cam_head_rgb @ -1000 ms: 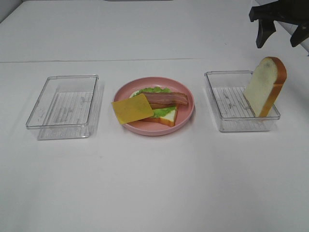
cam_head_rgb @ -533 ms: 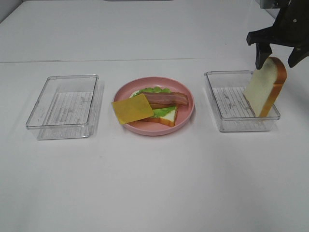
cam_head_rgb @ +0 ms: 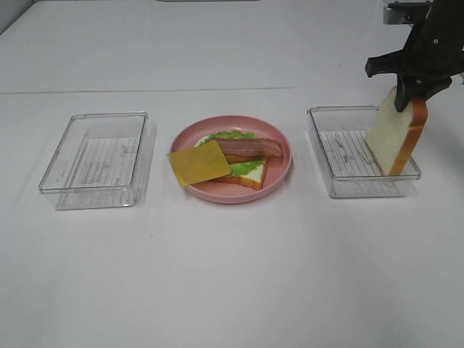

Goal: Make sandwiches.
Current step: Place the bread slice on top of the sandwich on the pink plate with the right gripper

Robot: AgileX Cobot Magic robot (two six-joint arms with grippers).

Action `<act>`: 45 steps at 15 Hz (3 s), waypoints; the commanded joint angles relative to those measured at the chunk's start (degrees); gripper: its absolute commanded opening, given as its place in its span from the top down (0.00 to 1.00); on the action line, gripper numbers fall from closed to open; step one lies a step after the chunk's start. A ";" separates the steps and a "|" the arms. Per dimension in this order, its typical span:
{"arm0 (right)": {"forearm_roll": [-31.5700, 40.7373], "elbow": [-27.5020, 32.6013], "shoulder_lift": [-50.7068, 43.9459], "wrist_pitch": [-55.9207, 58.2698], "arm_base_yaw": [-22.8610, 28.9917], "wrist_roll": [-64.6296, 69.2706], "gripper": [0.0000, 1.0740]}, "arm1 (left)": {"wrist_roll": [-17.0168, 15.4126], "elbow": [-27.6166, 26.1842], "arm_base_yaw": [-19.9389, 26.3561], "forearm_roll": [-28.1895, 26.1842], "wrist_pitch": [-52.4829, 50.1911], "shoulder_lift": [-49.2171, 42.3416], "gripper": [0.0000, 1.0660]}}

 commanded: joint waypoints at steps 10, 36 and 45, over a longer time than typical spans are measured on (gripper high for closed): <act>39.13 2.52 -10.08 -0.52 0.17 -15.99 1.00 | -0.06 0.17 0.23 0.00 -0.29 -0.46 0.16; 85.20 22.98 4.18 -20.91 9.51 -34.15 0.82 | -0.06 0.17 0.23 0.00 -0.29 -0.46 0.16; 71.10 22.98 1.72 -20.91 9.51 -28.53 0.34 | -0.06 0.17 0.23 0.00 -0.29 -0.46 0.16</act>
